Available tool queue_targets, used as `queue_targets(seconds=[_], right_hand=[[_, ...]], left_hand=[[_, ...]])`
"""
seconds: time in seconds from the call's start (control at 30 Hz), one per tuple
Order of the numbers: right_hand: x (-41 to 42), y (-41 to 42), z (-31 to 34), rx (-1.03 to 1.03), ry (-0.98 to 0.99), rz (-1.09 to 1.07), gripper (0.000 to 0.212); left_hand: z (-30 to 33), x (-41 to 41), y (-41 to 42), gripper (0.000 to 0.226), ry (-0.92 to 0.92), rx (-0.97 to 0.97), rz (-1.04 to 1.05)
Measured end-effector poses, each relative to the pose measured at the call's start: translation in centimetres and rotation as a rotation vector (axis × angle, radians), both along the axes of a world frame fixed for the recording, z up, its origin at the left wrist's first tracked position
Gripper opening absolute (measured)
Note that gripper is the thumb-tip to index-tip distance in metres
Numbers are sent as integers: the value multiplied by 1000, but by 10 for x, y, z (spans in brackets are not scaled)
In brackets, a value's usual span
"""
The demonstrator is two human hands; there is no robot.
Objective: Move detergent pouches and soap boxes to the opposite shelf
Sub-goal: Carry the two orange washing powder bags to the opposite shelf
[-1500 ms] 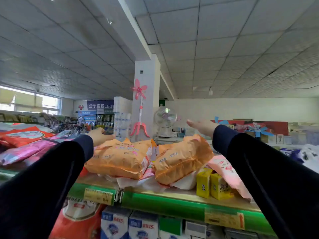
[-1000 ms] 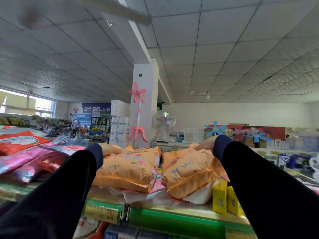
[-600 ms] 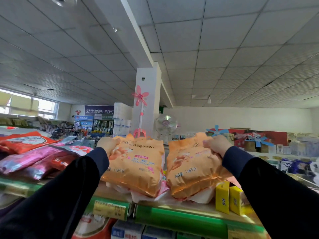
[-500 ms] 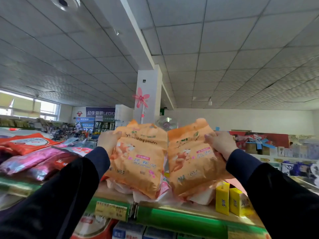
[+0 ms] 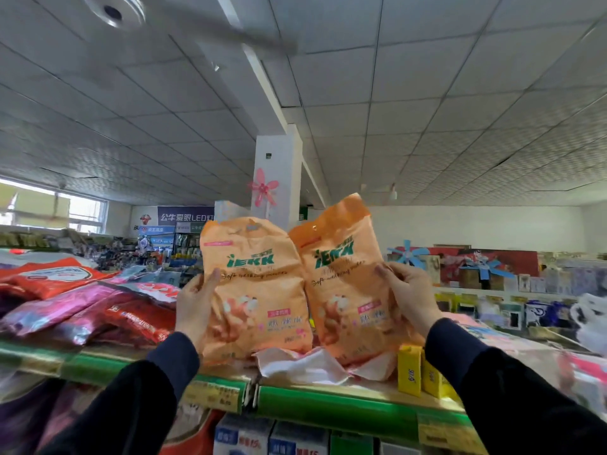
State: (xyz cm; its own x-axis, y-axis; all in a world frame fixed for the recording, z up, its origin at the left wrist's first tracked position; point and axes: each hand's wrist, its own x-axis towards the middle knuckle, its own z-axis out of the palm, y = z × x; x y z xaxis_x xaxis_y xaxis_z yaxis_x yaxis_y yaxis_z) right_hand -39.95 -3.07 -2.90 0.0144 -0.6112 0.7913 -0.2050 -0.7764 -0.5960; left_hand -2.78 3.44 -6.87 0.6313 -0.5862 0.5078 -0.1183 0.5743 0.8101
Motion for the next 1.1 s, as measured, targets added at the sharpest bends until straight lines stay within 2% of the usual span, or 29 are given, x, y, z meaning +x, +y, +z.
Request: queue_targets(seconds=[0.07,0.13,0.2,0.33,0.4,0.47,0.57,0.67,0.8,0.9,0.93,1.03,1.1], right_hand=[[2,3,6,76,7,64,10],[3,6,15,143,62,32,24],[5,9,26,271,178,-46,35],[12,20,55,707,273,43,48],[18,21,67,830,328,78,51],[25,15,72,831,409,44,47],[40,6,74,723,441,-81,43],[52,4,72,582,568,-292,50],[49,-9,63,574,521,-332,46],[47,-11,60,610,305,-226,34],[48,-11,60,600,287,-232,33],[51,-18,58,522,394,-345,33],[50,-20,54,489,352,-381,37]], left_hand=[[13,4,6,46,15,61,-165],[27,2,12,33,70,141,-367],[39,1,17,33,71,250,-498],[61,9,12,39,-31,383,-522],[67,9,8,34,-52,447,-490],[69,9,0,23,-56,462,-448],[68,7,-10,11,-57,457,-352],[66,6,-18,14,-50,444,-292],[61,7,-23,20,-44,392,-261],[60,8,-23,26,-46,376,-258],[60,8,-22,30,-56,379,-251],[58,7,-20,31,-39,354,-221],[52,5,-19,32,8,303,-193]])
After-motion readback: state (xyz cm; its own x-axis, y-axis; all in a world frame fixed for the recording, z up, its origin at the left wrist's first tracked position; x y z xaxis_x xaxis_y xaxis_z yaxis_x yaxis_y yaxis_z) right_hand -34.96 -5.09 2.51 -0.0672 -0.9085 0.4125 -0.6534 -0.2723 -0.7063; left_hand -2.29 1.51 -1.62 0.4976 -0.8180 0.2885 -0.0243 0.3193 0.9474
